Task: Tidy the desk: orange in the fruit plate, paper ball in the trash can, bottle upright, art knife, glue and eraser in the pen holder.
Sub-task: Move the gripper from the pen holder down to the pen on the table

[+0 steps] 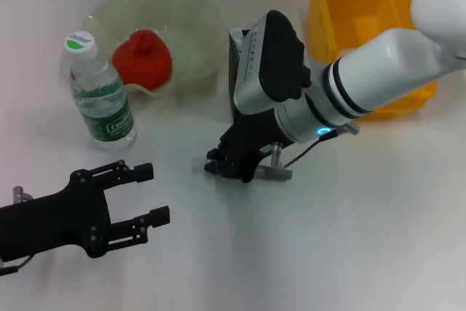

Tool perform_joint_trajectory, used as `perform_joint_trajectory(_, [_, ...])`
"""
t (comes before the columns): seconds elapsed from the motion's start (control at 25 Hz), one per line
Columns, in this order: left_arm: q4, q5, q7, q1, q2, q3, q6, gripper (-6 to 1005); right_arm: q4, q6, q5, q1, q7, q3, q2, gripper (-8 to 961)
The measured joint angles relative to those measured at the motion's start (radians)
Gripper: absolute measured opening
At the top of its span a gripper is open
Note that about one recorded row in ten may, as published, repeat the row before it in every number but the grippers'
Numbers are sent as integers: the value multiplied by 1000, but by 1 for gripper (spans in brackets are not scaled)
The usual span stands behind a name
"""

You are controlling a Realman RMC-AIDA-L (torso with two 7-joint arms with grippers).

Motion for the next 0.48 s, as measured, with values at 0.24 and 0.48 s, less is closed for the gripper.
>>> perform_joint_trajectory(0.24, [0,0,0,0,0,0,2,738,0,0,0,0,0,-1,0,153])
perform_joint_trajectory(0.48, [0,0,0,0,0,0,3,738,1,1,-1,0,0,-2,0,163])
